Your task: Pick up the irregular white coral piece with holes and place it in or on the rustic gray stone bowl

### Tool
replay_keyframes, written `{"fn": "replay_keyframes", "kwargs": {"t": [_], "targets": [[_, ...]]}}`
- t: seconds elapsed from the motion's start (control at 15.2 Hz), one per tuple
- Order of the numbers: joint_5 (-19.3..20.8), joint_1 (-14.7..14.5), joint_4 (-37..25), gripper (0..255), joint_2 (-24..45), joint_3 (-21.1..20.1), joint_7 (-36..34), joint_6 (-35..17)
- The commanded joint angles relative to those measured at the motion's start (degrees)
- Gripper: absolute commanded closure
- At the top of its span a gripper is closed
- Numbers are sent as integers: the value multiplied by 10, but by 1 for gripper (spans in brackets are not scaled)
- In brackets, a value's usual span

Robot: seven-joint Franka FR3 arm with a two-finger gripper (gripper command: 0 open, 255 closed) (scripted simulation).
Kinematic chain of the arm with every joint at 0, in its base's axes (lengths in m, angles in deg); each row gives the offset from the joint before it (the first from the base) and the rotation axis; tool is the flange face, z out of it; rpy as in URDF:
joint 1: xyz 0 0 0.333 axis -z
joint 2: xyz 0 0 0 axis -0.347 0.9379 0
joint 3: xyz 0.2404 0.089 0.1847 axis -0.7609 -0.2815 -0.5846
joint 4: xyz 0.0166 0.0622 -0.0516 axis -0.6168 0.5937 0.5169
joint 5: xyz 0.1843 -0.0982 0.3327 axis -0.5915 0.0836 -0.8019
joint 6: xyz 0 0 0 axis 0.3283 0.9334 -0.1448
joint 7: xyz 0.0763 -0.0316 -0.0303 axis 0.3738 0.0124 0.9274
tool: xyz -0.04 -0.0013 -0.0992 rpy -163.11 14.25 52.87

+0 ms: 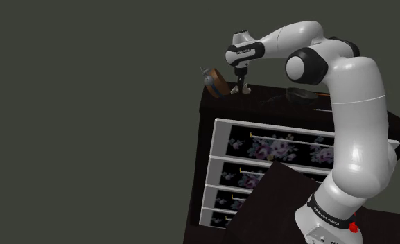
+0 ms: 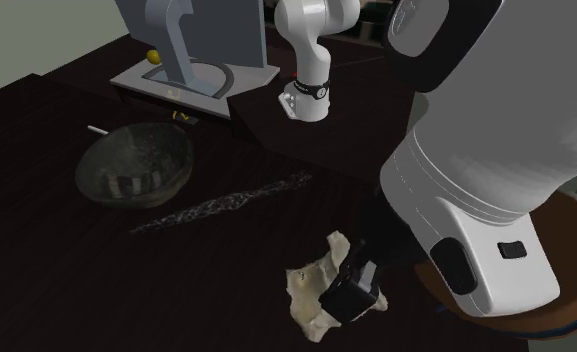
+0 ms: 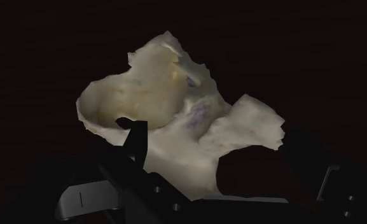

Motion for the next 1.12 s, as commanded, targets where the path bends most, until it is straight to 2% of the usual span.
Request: {"fn": "replay_keyframes", "kwargs": {"t": [0.0,0.26,0.4,0.46,0.53,0.59,1.06], "targets": [[-1,-2,8,255,2,-1,-2,30],[-5,5,-6,255,18,-2,3,28],[3,-3,33,255,-4,1,-3,12],[0,2,10,255,-2,1,5,31],[2,3,16,255,-14,3,11,36],[-3,1,3,255,6,0,2,30],[-3,2,-40,255,-1,4,12,79]]}}
